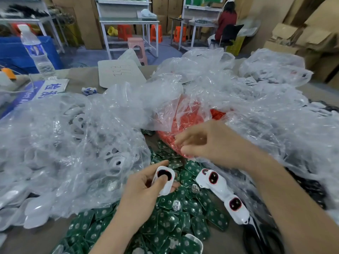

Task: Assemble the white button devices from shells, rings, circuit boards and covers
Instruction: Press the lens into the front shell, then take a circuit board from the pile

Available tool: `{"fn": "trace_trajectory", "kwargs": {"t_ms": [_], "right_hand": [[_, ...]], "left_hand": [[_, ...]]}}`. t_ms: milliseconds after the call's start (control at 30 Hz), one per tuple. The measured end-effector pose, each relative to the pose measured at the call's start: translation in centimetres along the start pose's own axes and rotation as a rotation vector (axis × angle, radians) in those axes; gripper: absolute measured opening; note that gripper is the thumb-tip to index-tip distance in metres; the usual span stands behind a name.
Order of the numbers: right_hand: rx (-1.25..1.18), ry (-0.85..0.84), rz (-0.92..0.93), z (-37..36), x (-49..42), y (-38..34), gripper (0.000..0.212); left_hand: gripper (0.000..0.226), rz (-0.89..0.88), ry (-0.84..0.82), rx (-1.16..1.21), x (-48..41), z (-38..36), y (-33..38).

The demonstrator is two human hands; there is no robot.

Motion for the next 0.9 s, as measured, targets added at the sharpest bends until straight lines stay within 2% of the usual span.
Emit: {"fn": "trace_trajectory", "kwargs": {"t_ms": [67,100,133,167,233,300,367,567,733,900], "right_hand": [[-0.007,0.364,0.024,7.0,-3.2,1.5,0.019],[-0.011,0.543,-0.023,10.8,-5.5,2.9,0.02],[0.06,0.653,-0.13,14.5,-7.7,4.6,0.017],[0.212,0.677,-0.287,17.4,-9.7,6.8,0.018],[0.517,0.579,-0.57,20.6,-12.2,11.6,0.032],[0.633,0.416,-0.625,20.5,-12.8,15.1,0.038],[0.679,0.319,-0.587,19.5,-13.4,17.4,0.038],[0.709,0.334,-0.575,18.5,-15.7,18.7,0.03],[0.687,0.388,-0.645,18.4,-15.5,19.2,0.042],[0.616,0.406,-0.559,17.2,-17.0,18.5,0.037]], "left_hand": [[0.028,0.048,0.052,0.062,-0.4,0.3,-0.6],[0.027,0.05,0.066,0.086,-0.6,0.3,-0.6],[0.027,0.045,0.08,0.099,-0.7,0.4,-0.6],[0.028,0.039,0.089,0.108,-0.7,0.5,-0.5],[0.034,0.02,0.112,0.108,-0.8,0.6,-0.3],[0.038,0.002,0.144,0.1,-1.0,1.1,-0.3],[0.04,-0.013,0.165,0.105,-1.0,1.4,-0.2],[0.042,-0.031,0.171,0.078,-1.0,1.3,0.1],[0.041,-0.023,0.16,0.087,-0.8,1.2,0.3],[0.03,-0.014,0.146,0.091,-0.7,1.1,0.3]]}}
Point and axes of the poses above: each hand's wrist, its own x-axis away from the middle knuckle, its own z-axis out of the back of the hand, y = z × x, the point moved 1 cm from there along -x, towards the middle knuckle, and after that the axes turned 9 degrees about -x, right-handed, at the moved point
